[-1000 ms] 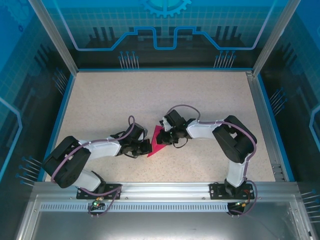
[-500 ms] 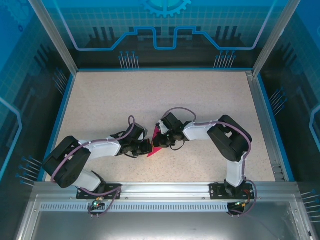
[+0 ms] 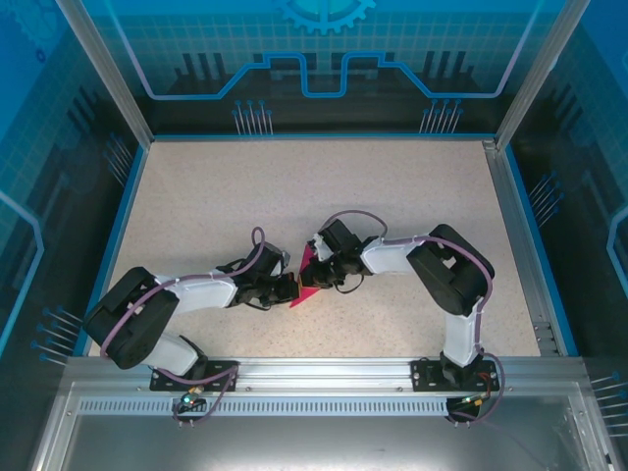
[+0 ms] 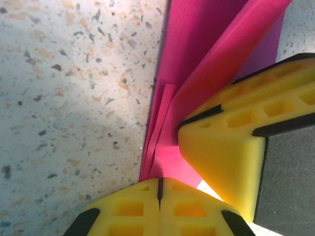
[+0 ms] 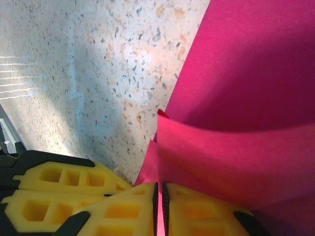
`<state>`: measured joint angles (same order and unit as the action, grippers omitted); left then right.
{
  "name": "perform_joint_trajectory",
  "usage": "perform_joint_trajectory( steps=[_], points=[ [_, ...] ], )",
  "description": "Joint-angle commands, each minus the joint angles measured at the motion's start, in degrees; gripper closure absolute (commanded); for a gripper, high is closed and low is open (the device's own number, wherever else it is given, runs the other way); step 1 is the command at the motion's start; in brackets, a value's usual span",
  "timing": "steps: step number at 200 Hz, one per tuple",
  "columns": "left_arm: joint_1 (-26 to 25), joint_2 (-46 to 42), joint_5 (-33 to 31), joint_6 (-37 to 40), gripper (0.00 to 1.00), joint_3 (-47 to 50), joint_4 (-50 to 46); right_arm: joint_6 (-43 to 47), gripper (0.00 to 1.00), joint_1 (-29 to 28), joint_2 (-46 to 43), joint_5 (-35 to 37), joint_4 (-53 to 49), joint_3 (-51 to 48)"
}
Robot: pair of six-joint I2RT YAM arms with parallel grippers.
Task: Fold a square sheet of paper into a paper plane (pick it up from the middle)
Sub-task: Fourth fold the wing at the center of the table.
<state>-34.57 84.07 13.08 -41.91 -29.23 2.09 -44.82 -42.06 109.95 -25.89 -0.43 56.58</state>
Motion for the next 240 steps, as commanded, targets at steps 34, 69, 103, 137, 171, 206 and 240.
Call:
perform_joint_trajectory(
  steps=[34,69,103,137,171,206,240],
  points=[
    [-0.25,4.0,-5.7,0.69,0.96,3.47,-6.98,-0.35,0.85,5.11,2.09,4.27,-0.94,0.6],
    [-0.3,3.99,-5.61,0.43,0.96,3.57,-6.49,0.57,0.84,5.89,-0.15,4.52,-1.51,0.4],
    [-0.3,3.71,-5.59,0.68,0.96,3.39,-6.84,2.19,0.83,4.97,-2.76,1.92,-2.25,0.98],
    [-0.31,3.55,-5.38,0.6,0.96,2.91,-6.89,2.39,0.82,1.94,-2.77,1.65,-2.7,1.59],
    [-0.27,3.39,-5.44,0.78,0.96,2.93,-7.18,1.6,0.83,0.15,0.35,2.55,-2.03,2.57],
    [-0.32,3.38,-5.67,0.69,0.96,3.61,-7.1,2.23,0.83,2.7,3.06,5.21,-2.57,3.05],
    [-0.24,3.22,-5.7,0.7,0.97,4.56,-7.07,4.74,0.83,6.39,4.02,4.93,-3.76,4.92]
  ],
)
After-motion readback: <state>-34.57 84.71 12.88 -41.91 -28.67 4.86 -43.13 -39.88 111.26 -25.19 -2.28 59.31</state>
